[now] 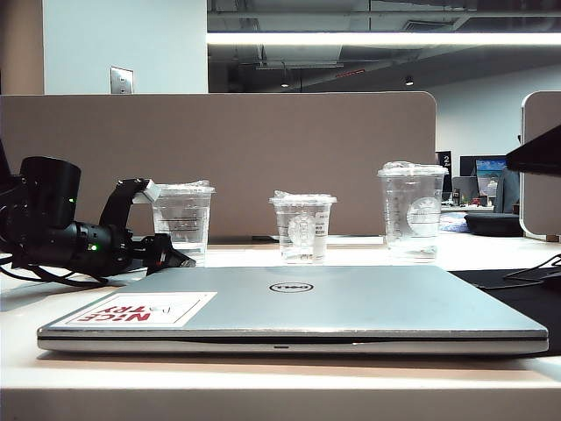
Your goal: Pick up the coffee cup on the left and place it on the left side of the laptop.
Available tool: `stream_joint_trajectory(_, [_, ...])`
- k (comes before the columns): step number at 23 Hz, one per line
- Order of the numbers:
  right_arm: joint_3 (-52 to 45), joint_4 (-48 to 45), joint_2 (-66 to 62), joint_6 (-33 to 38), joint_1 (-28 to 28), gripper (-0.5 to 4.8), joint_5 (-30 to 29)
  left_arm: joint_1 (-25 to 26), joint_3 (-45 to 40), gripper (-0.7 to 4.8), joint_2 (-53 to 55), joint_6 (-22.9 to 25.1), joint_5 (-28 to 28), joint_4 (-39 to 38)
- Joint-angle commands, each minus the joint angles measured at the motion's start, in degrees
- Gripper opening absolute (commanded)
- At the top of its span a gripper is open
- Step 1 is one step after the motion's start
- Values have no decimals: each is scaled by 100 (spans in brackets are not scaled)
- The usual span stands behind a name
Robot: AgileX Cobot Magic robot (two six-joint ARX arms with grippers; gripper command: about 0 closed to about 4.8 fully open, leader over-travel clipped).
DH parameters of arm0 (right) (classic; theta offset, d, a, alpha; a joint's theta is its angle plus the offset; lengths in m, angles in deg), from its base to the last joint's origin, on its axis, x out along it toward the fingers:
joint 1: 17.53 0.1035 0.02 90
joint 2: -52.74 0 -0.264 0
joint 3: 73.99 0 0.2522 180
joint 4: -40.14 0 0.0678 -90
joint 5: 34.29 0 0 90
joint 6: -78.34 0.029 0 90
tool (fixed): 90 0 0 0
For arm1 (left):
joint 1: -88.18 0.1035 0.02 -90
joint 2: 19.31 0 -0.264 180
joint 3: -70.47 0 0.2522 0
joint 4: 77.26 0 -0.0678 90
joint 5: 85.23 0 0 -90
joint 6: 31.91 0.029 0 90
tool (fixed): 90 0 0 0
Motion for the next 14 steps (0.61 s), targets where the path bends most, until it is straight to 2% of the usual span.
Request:
stream_joint_trajectory(1, [-24, -81, -9, -2, 9, -4, 9, -2, 2, 479, 42, -107, -264, -151])
stream_joint_trajectory(3, [-24, -81, -9, -2, 9, -4, 9, -2, 9, 479, 42, -105, -621, -44])
stream_joint_trajectory(14, [-24, -81, -9, -2, 9, -4, 9, -2, 9, 479, 42, -105, -627, 374])
